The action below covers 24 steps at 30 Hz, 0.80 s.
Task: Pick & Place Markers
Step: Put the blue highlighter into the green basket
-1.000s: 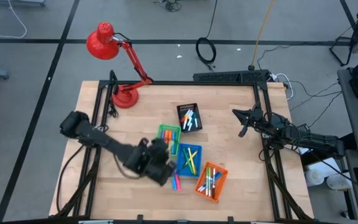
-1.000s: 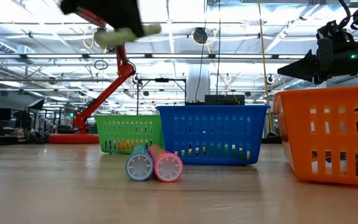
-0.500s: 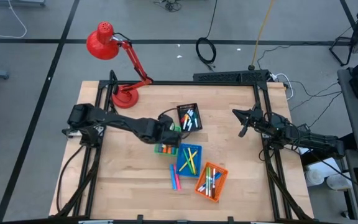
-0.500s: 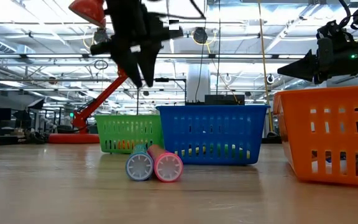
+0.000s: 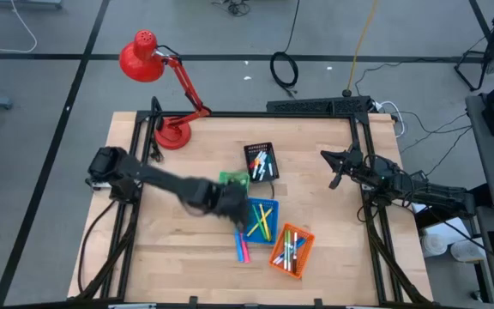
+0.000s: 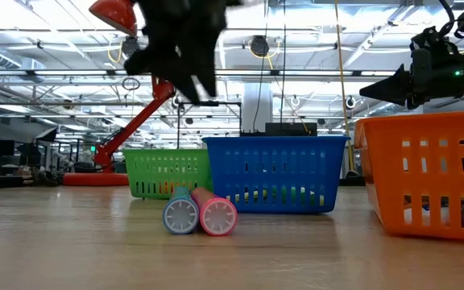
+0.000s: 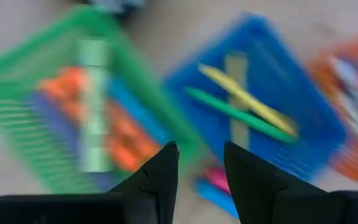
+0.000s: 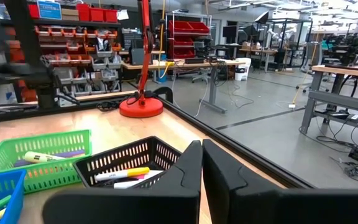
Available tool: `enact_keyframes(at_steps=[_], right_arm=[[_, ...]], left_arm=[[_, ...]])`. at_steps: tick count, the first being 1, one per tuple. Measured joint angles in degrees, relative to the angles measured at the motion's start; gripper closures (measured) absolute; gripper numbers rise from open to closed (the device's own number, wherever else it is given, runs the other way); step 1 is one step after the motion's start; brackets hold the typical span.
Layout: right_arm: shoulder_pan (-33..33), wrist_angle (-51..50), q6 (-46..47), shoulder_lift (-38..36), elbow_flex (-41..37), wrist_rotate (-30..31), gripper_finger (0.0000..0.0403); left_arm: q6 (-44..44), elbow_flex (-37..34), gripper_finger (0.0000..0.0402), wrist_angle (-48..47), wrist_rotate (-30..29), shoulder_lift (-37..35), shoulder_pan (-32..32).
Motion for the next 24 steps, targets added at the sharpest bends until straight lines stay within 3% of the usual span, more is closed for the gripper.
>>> enact_keyframes(at_steps=[5, 9, 15, 18, 24], right_arm=[[0.01, 0.0, 0.0, -0.01, 0.01, 0.01, 0.0403], [0.0, 0.0, 0.0, 0.01, 0.02, 0.01, 0.0403], [0.0, 0.0, 0.0, -0.01, 0.0, 0.01, 0.0403], [0.01, 0.0, 0.0, -0.01, 0.02, 0.01, 0.0403], [0.0, 0.0, 0.0, 0.0, 0.02, 0.01, 0.0403]], left_arm=[[10.2, -0.02, 0.0268, 13.17, -2.31, 0.0, -10.32], [16.89, -0.02, 0.0268, 21.46, -8.69, 1.27, -18.17], [25.8, -0.01, 0.0268, 31.12, -17.46, 9.74, -24.48], [21.46, -0.04, 0.0268, 32.48, -17.24, 14.29, -24.56], [0.66, -0.08, 0.0268, 23.61, -14.13, 17.23, -22.12]])
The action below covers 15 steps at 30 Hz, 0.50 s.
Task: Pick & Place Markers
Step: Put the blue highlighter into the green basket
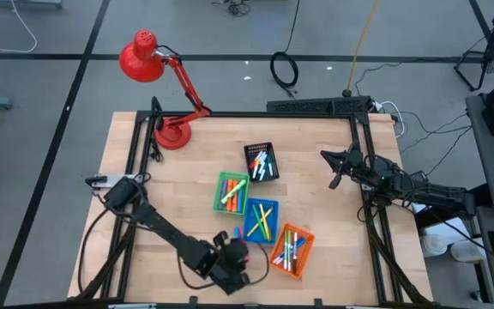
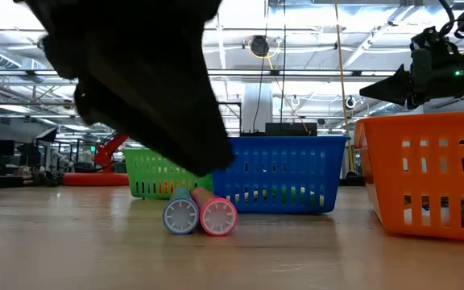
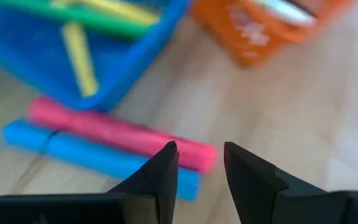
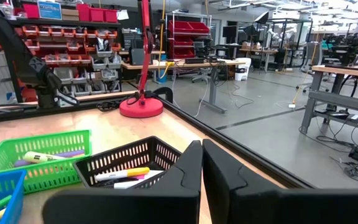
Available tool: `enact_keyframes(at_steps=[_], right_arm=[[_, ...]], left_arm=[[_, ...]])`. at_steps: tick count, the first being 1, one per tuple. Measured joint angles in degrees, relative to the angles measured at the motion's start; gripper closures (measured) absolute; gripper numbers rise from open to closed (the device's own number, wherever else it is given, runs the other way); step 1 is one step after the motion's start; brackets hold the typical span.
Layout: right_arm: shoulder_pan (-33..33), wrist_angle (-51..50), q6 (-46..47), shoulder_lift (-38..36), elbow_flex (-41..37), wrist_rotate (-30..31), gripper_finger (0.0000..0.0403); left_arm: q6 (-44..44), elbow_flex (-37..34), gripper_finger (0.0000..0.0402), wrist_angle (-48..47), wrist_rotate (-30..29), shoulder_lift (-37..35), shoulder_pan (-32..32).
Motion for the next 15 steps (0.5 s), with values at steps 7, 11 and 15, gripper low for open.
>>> enact_keyframes(at_steps=[7, 11, 15], right_arm=[[-0.01, 0.0, 0.0, 0.02, -0.01, 0.0, 0.0403], [0.0, 0.0, 0.0, 0.02, -0.01, 0.0, 0.0403], [-0.01, 0.0, 0.0, 0.01, -0.02, 0.0, 0.0403]], left_arm=[[-13.54, 0.05, 0.0268, -4.99, 2.79, -0.09, 2.44], [-15.83, 0.08, 0.0268, -6.29, 2.71, -0.09, 2.53], [-16.5, 0.08, 0.0268, -7.38, 3.65, -0.09, 2.44]])
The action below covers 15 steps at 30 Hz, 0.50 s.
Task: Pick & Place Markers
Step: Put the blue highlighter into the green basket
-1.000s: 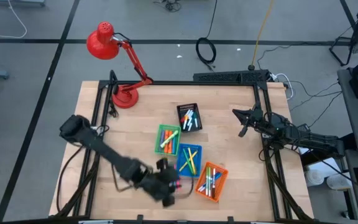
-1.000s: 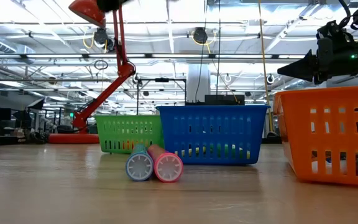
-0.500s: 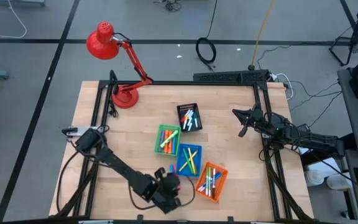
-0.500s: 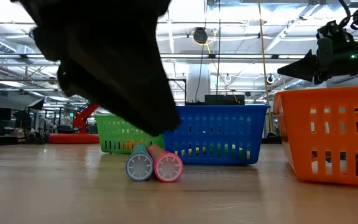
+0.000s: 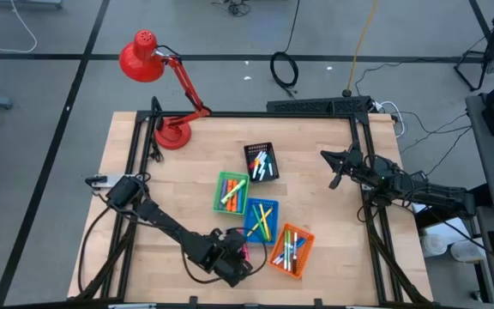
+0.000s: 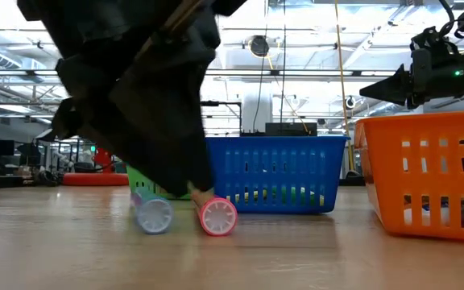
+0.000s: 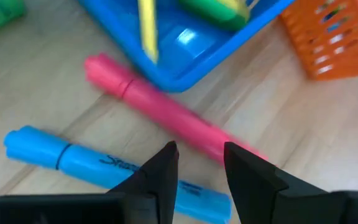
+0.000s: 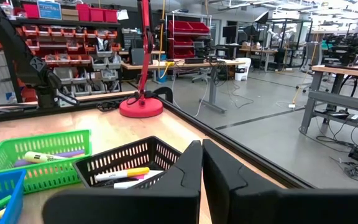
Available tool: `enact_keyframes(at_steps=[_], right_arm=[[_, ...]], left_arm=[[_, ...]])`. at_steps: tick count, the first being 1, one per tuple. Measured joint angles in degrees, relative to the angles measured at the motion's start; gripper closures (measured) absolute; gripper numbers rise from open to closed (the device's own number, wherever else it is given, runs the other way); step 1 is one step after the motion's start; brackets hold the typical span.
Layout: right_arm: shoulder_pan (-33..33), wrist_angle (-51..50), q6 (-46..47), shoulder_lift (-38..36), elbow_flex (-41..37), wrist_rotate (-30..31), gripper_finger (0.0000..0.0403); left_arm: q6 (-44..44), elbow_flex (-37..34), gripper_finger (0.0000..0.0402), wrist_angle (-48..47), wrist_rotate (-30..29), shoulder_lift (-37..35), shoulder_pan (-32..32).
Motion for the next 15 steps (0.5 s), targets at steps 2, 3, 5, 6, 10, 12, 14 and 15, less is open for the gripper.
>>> enact_keyframes(at_steps=[2, 3, 5, 6, 10, 12, 14, 15], right_arm=[[0.0, 0.0, 0.0, -0.01, 0.02, 0.0, 0.0403], [0.02, 0.0, 0.0, -0.01, 0.02, -0.02, 0.0403], [0.02, 0.0, 0.0, -0.01, 0.02, 0.0, 0.0403], [0.01, 0.0, 0.0, -0.01, 0.02, 0.0, 0.0403], [0.01, 0.0, 0.0, -0.01, 0.02, 0.0, 0.0403], [0.02, 0.0, 0.0, -0.01, 0.0, 0.0, 0.0403], [0.01, 0.0, 0.0, -0.01, 0.02, -0.01, 0.0403], [0.02, 0.0, 0.0, -0.01, 0.02, 0.0, 0.0403]], left_arm=[[-2.06, 0.02, 0.0268, -2.18, 0.9, 0.0, 0.0], [-3.16, 0.02, 0.0268, -3.35, 1.41, 0.0, 0.0], [-4.65, 0.06, 0.0268, -4.72, 2.29, 0.0, -0.09], [-5.3, 0.32, 0.0268, -5.55, 2.63, 0.0, -0.3], [-7.87, 1.87, 0.0268, -6.7, 2.92, -0.02, -1.15], [-8.91, 2.57, 0.0268, -7.47, 4.25, -0.02, -1.51], [-11.14, 3.56, 0.0268, -9.78, 6.29, -0.02, -1.86], [-12.37, 4.19, 0.0268, -11.57, 7.53, -0.03, -1.98]])
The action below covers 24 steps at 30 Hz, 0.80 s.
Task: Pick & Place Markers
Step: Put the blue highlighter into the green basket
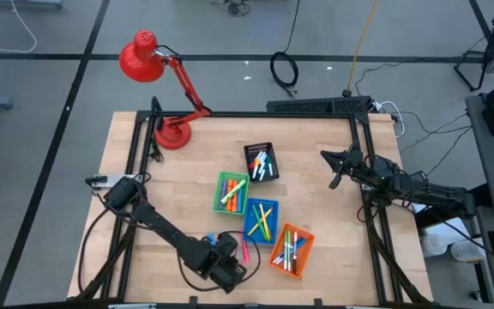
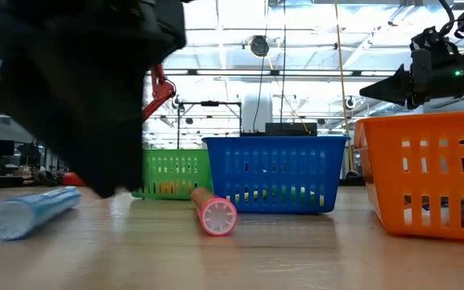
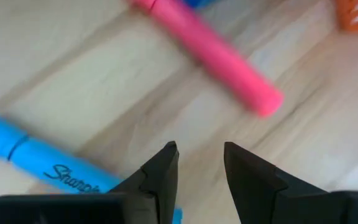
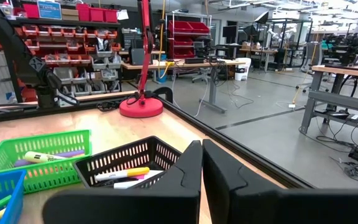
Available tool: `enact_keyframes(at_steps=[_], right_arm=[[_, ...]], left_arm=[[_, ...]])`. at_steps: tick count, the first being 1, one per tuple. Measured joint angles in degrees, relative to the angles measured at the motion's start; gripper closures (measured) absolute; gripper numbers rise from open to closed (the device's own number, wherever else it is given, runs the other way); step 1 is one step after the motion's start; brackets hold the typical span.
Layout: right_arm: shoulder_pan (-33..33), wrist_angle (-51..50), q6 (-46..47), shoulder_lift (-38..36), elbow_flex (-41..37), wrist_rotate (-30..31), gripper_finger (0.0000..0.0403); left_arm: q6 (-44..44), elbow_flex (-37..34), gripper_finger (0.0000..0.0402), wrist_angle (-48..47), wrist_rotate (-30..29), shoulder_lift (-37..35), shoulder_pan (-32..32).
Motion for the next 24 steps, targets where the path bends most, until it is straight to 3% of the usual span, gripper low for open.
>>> enact_keyframes(at_steps=[4, 11, 17, 24], right_arm=[[-0.02, 0.0, 0.0, 0.0, 0.0, -0.02, 0.0403], [0.0, 0.0, 0.0, 0.0, -0.02, 0.0, 0.0403], [-0.01, 0.0, 0.0, 0.0, -0.02, -0.01, 0.0403], [0.0, 0.0, 0.0, 0.0, -0.02, -0.02, 0.0403]], left_arm=[[-5.88, 2.54, 0.0268, -11.23, 6.07, -0.02, -0.81], [-20.4, 8.07, 0.0268, -30.22, 11.71, -0.02, -3.01], [-35.78, 6.53, 0.0268, -28.11, 11.87, -0.08, -4.96], [-40.07, 1.47, 0.0268, -24.47, 15.74, -0.02, -5.49]])
